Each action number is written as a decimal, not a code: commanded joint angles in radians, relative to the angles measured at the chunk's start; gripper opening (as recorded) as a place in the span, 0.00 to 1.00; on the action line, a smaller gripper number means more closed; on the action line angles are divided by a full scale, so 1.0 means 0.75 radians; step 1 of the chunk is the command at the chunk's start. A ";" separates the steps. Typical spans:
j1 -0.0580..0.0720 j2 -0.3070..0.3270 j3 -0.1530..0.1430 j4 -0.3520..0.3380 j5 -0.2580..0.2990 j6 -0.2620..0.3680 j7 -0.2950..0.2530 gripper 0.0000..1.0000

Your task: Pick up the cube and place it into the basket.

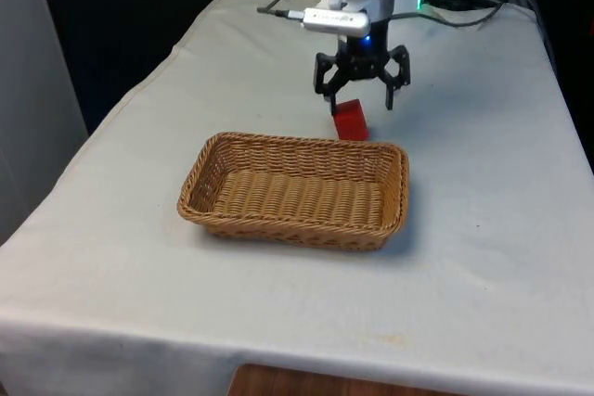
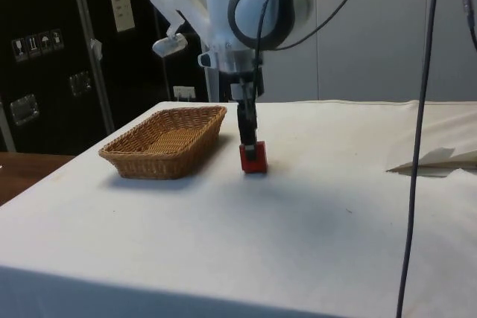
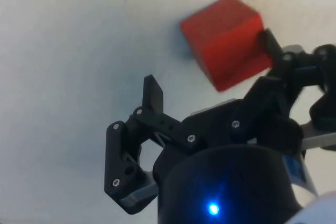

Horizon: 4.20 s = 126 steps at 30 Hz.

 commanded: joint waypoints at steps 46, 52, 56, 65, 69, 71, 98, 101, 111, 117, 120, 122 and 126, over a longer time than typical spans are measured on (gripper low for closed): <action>0.003 0.033 -0.005 0.024 -0.045 -0.019 0.004 1.00; -0.003 0.105 0.003 0.029 -0.033 0.059 0.000 1.00; 0.000 0.113 0.000 0.033 -0.037 0.061 0.003 1.00; 0.003 0.115 -0.004 0.037 -0.044 0.056 0.005 1.00; 0.003 0.116 -0.004 0.037 -0.043 0.057 0.005 1.00; 0.003 0.116 -0.004 0.037 -0.043 0.057 0.005 1.00; 0.003 0.109 -0.005 0.044 -0.045 0.045 0.005 0.01; 0.008 0.064 -0.013 0.039 -0.057 0.012 0.008 0.01; 0.007 -0.044 -0.019 0.029 -0.072 -0.084 0.012 0.01; 0.005 -0.123 -0.021 0.029 -0.080 -0.155 0.011 0.01; 0.003 -0.133 -0.015 0.032 -0.065 -0.165 0.001 0.01; 0.005 -0.167 -0.021 0.029 -0.087 -0.196 0.009 0.01; 0.003 -0.224 -0.023 0.029 -0.095 -0.249 0.008 0.01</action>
